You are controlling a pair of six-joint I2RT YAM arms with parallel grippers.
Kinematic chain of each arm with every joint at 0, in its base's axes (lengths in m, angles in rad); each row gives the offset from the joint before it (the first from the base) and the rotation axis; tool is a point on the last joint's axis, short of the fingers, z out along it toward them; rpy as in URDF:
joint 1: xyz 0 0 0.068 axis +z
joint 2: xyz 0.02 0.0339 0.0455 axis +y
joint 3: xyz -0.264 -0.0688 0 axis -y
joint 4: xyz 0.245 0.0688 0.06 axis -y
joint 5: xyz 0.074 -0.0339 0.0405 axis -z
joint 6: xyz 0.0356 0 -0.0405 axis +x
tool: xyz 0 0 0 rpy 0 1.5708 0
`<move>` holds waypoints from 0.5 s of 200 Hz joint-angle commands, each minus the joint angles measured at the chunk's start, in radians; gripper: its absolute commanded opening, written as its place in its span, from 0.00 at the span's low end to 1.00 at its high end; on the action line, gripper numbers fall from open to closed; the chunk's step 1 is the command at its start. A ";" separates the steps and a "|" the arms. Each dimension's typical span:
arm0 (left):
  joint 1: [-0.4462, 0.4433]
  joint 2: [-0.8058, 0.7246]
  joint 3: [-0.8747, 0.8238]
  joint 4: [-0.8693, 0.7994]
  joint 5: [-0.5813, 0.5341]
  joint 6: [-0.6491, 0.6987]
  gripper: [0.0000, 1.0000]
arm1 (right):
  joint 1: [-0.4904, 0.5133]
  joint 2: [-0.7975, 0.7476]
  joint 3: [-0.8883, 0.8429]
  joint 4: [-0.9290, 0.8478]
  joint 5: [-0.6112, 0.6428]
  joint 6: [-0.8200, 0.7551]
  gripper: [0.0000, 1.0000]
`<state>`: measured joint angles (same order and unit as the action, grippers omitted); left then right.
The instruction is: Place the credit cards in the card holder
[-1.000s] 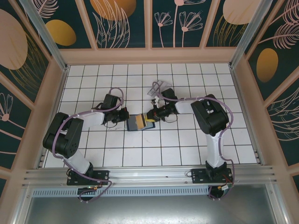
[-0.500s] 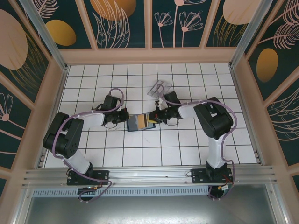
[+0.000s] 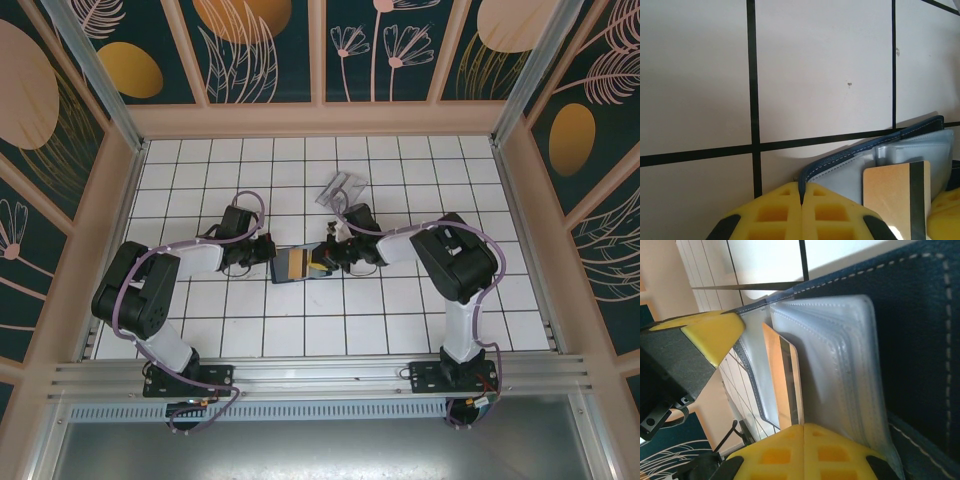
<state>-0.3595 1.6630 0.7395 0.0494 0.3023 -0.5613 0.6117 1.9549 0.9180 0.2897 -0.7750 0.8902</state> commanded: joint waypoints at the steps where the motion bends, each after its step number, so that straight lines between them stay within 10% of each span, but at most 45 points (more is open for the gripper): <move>1: 0.010 -0.020 -0.020 -0.002 -0.035 -0.013 0.00 | 0.008 -0.026 -0.023 -0.037 0.052 -0.005 0.00; 100: 0.014 -0.013 -0.011 0.001 -0.023 -0.002 0.00 | -0.009 -0.108 0.021 -0.238 0.204 -0.195 0.00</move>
<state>-0.3580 1.6577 0.7345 0.0525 0.3019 -0.5621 0.6098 1.9053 0.9470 0.1455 -0.6685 0.7620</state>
